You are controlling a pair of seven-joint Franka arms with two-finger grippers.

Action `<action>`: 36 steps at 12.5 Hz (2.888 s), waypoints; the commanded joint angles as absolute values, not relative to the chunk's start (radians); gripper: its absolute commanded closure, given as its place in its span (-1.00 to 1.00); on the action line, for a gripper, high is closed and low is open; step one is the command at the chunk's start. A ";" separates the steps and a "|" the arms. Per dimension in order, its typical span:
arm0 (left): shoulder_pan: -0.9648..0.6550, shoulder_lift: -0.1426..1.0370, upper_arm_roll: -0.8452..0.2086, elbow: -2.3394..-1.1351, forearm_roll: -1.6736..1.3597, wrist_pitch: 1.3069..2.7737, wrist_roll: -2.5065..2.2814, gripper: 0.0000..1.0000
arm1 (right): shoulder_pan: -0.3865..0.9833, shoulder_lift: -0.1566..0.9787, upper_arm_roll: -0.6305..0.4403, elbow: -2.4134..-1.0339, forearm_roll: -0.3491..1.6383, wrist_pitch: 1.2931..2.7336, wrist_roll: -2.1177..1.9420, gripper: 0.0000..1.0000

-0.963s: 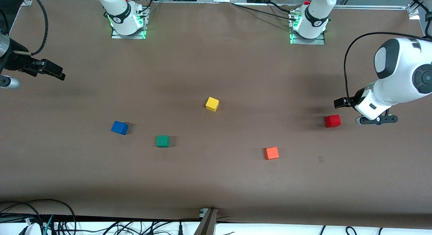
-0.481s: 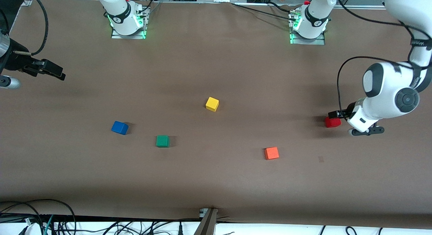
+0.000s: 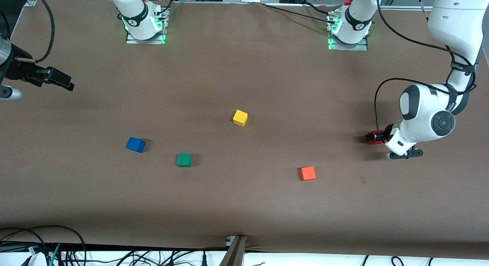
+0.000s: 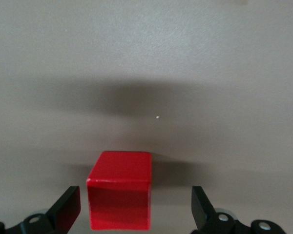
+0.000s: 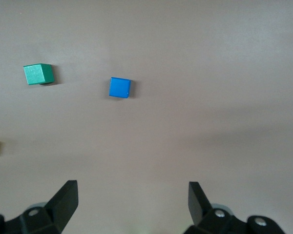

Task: Pass red block to right arm, stack on blue
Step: 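Close the left gripper on the red cube, then lift the red cube with the left gripper while the right gripper approaches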

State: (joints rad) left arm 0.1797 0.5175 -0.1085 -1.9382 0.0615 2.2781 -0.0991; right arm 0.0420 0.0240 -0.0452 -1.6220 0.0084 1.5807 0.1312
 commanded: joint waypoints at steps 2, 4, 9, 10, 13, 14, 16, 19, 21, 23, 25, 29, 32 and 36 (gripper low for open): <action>0.192 0.522 -0.115 -1.940 0.092 2.289 -0.097 -1.00 | 0.048 0.017 -0.051 -1.624 0.025 1.572 0.141 -1.00; 0.192 0.525 -0.114 -1.941 0.092 2.281 -0.071 -0.24 | 0.048 0.017 -0.051 -1.624 0.025 1.572 0.141 -1.00; 0.206 0.515 -0.117 -1.937 0.092 2.246 -0.031 1.00 | 0.048 0.017 -0.051 -1.626 0.026 1.572 0.140 -1.00; 0.206 0.511 -0.118 -1.928 0.092 2.231 -0.014 1.00 | 0.051 0.017 -0.051 -1.626 0.026 1.572 0.141 -1.00; 0.190 0.480 -0.132 -1.855 0.080 2.094 0.038 1.00 | 0.051 0.017 -0.048 -1.626 0.026 1.572 0.140 -1.00; 0.181 0.476 -0.156 -1.814 0.080 2.035 0.040 1.00 | 0.051 0.017 -0.048 -1.626 0.026 1.572 0.140 -1.00; 0.178 0.471 -0.211 -1.726 0.083 1.923 0.041 1.00 | 0.051 0.017 -0.048 -1.626 0.025 1.572 0.141 -1.00; 0.181 0.468 -0.303 -1.642 0.075 1.841 0.040 1.00 | 0.051 0.017 -0.048 -1.626 0.026 1.571 0.141 -1.00; 0.192 0.468 -0.395 -1.608 0.055 1.784 0.044 1.00 | 0.051 0.017 -0.048 -1.626 0.026 1.571 0.140 -1.00; 0.190 0.466 -0.446 -1.572 -0.039 1.778 0.073 1.00 | 0.051 0.017 -0.048 -1.626 0.026 1.569 0.141 -1.00; 0.181 0.469 -0.497 -1.537 -0.145 1.789 0.156 1.00 | 0.051 0.017 -0.048 -1.626 0.026 1.569 0.143 -1.00; 0.146 0.477 -0.564 -1.505 -0.328 1.928 0.294 1.00 | 0.046 0.031 -0.051 -1.623 0.116 1.569 0.141 -1.00; 0.141 0.518 -0.638 -1.509 -0.478 2.076 0.545 1.00 | 0.040 0.058 -0.054 -1.623 0.280 1.526 0.144 -1.00; 0.098 0.626 -0.652 -1.499 -0.752 2.181 0.958 1.00 | 0.035 0.109 -0.057 -1.623 0.536 1.522 0.149 -1.00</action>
State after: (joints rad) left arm 0.1128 0.5652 -0.6347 -1.5284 -0.6570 2.1487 0.8023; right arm 0.0417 0.0983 -0.0547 -1.6245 0.4322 1.5382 0.1375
